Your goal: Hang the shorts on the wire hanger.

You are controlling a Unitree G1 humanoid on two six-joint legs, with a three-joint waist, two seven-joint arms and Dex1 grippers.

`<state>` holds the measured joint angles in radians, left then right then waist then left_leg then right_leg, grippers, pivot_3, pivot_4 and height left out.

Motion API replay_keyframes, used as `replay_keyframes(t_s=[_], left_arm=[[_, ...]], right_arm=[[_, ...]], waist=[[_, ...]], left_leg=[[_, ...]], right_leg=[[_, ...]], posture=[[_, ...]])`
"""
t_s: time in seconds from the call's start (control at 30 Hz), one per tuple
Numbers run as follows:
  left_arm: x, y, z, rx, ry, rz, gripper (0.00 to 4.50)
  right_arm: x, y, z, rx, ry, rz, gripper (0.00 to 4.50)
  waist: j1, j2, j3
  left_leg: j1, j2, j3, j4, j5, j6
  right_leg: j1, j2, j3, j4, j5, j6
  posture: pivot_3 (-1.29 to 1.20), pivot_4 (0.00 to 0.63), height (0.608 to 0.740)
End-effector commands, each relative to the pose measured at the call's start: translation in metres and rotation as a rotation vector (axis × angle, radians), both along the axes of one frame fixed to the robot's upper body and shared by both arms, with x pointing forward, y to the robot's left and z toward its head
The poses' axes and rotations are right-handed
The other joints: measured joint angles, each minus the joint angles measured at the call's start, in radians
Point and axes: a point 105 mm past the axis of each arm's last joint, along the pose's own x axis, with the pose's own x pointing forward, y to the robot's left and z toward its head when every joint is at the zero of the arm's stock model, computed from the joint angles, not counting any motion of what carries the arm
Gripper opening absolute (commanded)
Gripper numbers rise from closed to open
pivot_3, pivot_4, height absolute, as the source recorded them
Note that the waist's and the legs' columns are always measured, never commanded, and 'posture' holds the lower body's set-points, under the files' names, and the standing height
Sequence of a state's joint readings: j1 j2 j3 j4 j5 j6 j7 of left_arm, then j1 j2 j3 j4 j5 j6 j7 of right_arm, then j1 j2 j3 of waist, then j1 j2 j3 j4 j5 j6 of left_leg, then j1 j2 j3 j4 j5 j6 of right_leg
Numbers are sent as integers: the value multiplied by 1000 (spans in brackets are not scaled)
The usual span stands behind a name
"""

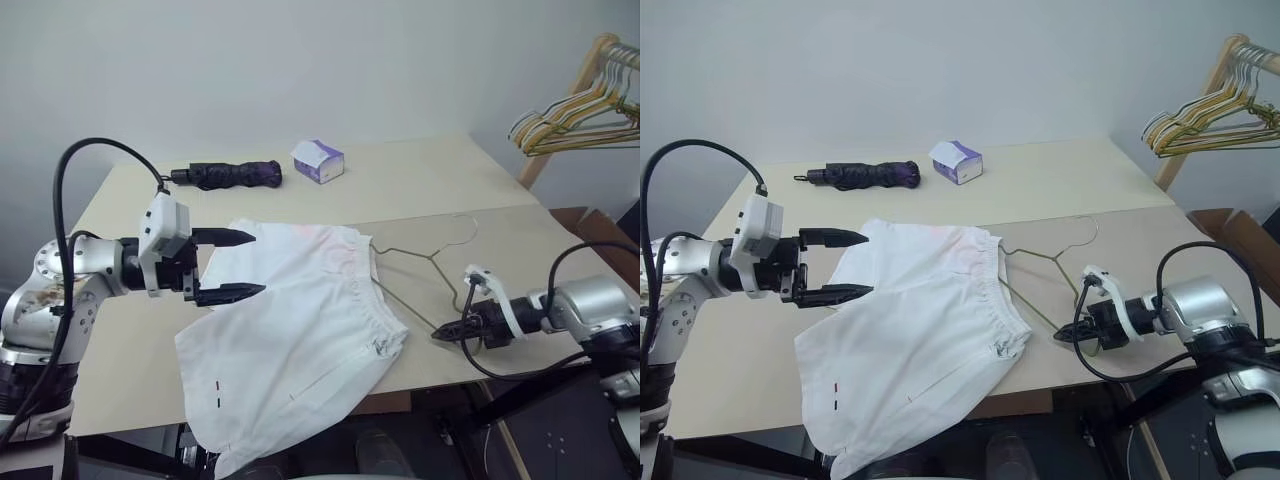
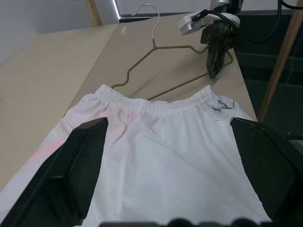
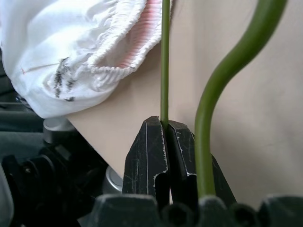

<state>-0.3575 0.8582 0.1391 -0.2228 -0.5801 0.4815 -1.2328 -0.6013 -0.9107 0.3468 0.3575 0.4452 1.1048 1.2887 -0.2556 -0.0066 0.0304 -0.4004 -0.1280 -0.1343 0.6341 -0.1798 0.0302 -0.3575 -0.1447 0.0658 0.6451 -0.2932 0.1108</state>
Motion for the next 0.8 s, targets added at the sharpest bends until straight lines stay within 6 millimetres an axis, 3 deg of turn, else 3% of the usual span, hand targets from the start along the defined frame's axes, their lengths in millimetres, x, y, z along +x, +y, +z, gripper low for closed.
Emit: replay_keyframes(t_s=[0.03,0.2,0.4,0.57,0.8], left_arm=[[-2,-2,11,-1,-64,1,4480],[-3,-3,13,-10,-72,6,4480],[-5,-4,13,-16,-76,15,4480],[-5,-3,13,-18,-78,21,4480],[-3,-4,15,-20,-90,19,4480]], right_arm=[[19,6,16,31,-61,43,0],[30,12,10,3,-25,94,0],[29,19,6,1,22,189,0],[42,15,6,-33,-4,126,0],[61,25,13,-15,-61,71,0]], waist=[[-2,0,0],[1,1,0],[19,1,0],[24,1,0],[24,2,0]], left_leg=[[0,0,0,0,0,0],[1,0,0,0,0,0],[1,-1,-1,0,0,0],[2,-1,-1,0,0,0],[3,-2,-1,0,0,0]], right_leg=[[0,0,0,0,0,0],[1,1,0,0,1,-2],[0,1,0,1,4,-7],[1,1,0,1,4,-7],[1,2,0,1,5,-8]], posture=[[-179,0,740],[-152,0,740],[-137,0,740],[-139,0,740],[-143,0,740]])
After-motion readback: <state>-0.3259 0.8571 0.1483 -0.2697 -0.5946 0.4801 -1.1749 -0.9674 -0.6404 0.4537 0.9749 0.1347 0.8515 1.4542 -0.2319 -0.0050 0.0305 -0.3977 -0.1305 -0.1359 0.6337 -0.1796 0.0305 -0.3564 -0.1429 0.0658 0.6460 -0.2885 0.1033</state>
